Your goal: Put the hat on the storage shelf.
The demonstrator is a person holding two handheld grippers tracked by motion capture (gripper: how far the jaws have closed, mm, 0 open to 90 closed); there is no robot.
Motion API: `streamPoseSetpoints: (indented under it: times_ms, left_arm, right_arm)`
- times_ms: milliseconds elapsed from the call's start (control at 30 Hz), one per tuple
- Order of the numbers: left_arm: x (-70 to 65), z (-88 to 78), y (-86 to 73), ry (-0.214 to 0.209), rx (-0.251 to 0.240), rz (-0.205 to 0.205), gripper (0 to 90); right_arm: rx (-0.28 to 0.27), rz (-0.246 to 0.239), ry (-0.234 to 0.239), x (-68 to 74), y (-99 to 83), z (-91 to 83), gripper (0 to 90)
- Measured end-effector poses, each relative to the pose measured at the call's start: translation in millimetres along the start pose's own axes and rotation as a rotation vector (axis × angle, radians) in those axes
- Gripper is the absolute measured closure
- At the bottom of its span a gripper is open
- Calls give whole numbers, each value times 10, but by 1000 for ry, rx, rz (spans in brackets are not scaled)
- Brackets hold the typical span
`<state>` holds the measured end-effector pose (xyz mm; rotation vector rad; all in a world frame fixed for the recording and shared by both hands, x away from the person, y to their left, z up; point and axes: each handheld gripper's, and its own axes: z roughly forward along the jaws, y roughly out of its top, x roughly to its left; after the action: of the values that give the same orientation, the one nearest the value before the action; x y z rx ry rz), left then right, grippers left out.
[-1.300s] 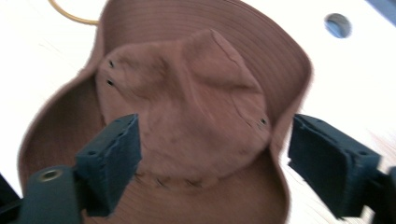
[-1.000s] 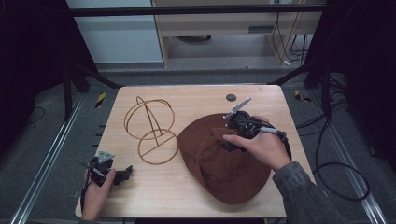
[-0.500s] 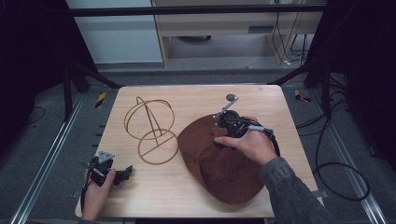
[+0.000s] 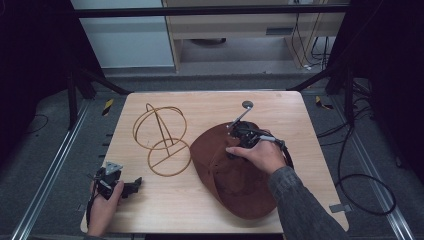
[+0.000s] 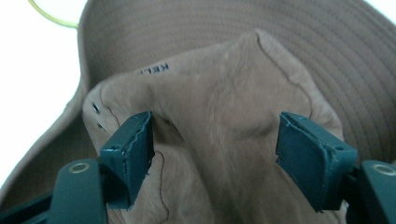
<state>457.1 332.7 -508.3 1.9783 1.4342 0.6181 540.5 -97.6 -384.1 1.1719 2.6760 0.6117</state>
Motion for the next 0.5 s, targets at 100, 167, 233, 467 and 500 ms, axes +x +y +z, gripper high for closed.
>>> streamPoseSetpoints:
  times_ms: [100,167,233,467,500]
  left_arm:
    - [0,1,1,-1,0,1,0]
    - [0,1,1,-1,0,1,0]
    - [0,1,1,-1,0,1,0]
    - [0,2,2,-2,0,2,0]
    - [0,2,3,-2,1,2,0]
  right_arm:
    - [0,0,3,0,-45,26,339]
    - [7,-5,4,-7,-68,49,387]
    - [10,-1,4,-7,-80,69,449]
    - [14,6,12,-26,-135,111,619]
    - [11,5,14,-32,-142,115,638]
